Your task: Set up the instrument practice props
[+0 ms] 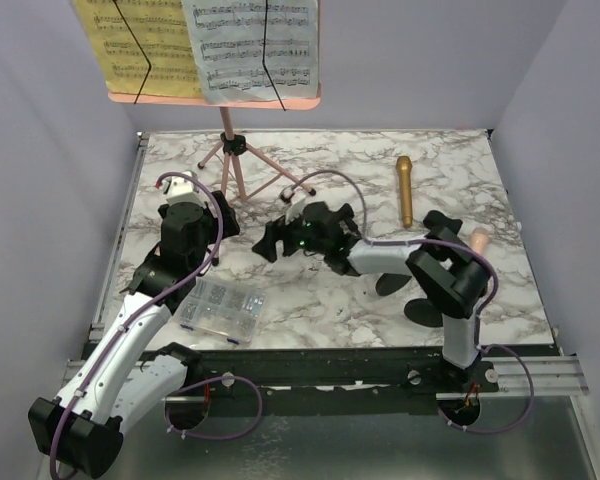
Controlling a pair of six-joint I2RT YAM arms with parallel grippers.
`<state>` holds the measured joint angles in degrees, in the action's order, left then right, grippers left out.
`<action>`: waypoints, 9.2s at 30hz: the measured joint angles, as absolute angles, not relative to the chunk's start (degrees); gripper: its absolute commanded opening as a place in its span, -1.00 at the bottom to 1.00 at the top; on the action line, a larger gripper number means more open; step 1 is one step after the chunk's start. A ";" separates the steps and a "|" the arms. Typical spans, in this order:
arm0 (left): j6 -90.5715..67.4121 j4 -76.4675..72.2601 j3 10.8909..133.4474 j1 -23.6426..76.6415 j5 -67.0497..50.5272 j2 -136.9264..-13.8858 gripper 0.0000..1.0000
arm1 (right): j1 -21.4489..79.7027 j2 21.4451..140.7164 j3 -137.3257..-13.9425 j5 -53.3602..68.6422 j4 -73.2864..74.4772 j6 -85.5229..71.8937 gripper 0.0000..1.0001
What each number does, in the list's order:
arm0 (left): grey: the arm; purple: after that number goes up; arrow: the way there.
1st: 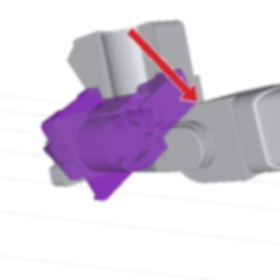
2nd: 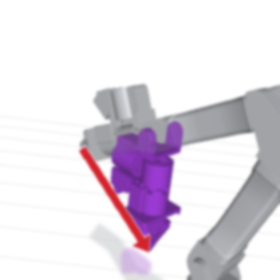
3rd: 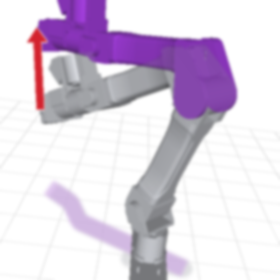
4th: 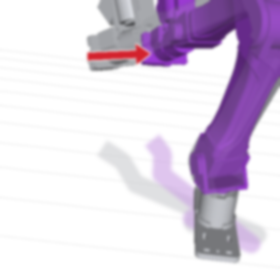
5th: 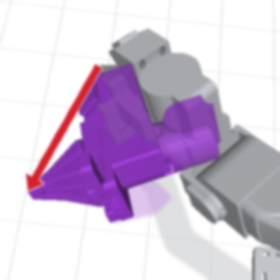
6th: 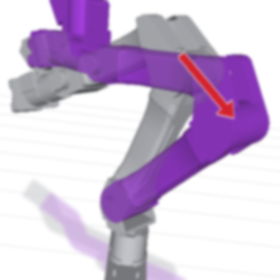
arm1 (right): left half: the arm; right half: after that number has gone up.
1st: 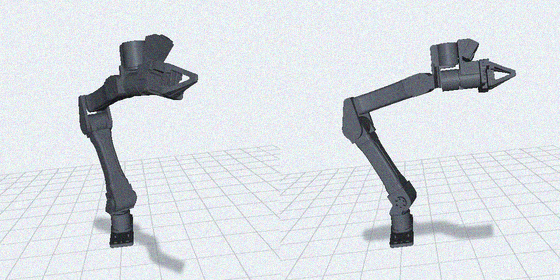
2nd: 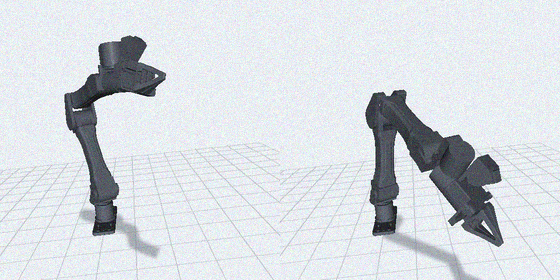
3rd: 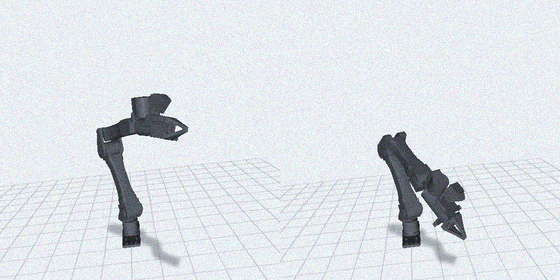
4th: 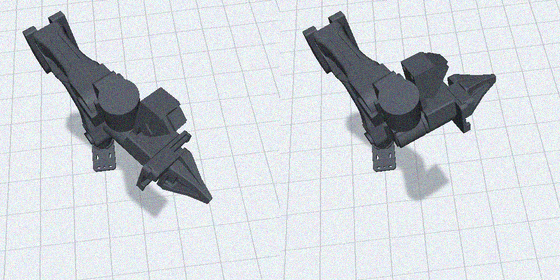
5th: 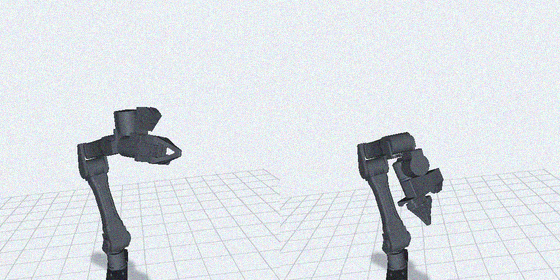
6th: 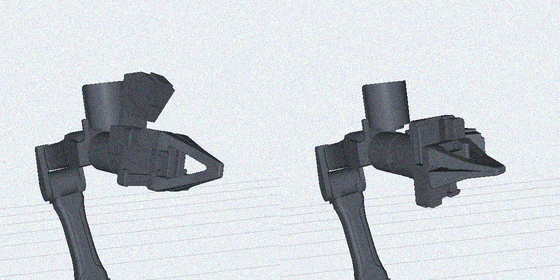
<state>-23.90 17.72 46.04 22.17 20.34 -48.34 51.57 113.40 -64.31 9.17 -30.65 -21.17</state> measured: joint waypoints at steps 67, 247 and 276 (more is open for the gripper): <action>-27.77 17.76 63.00 -2.26 -3.03 -87.77 0.86 | 34.81 134.74 -107.77 34.79 -25.34 -8.95 -0.88; -17.67 3.03 56.77 39.03 4.84 -64.31 0.83 | 17.12 83.18 -32.03 16.32 -14.33 -47.44 0.99; -28.95 2.42 53.63 36.58 15.14 -74.85 0.98 | 17.12 57.84 -37.39 3.97 16.05 -28.16 0.99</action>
<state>-28.95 2.42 53.63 36.58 15.14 -74.85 17.12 57.84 -37.39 3.97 16.05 -28.16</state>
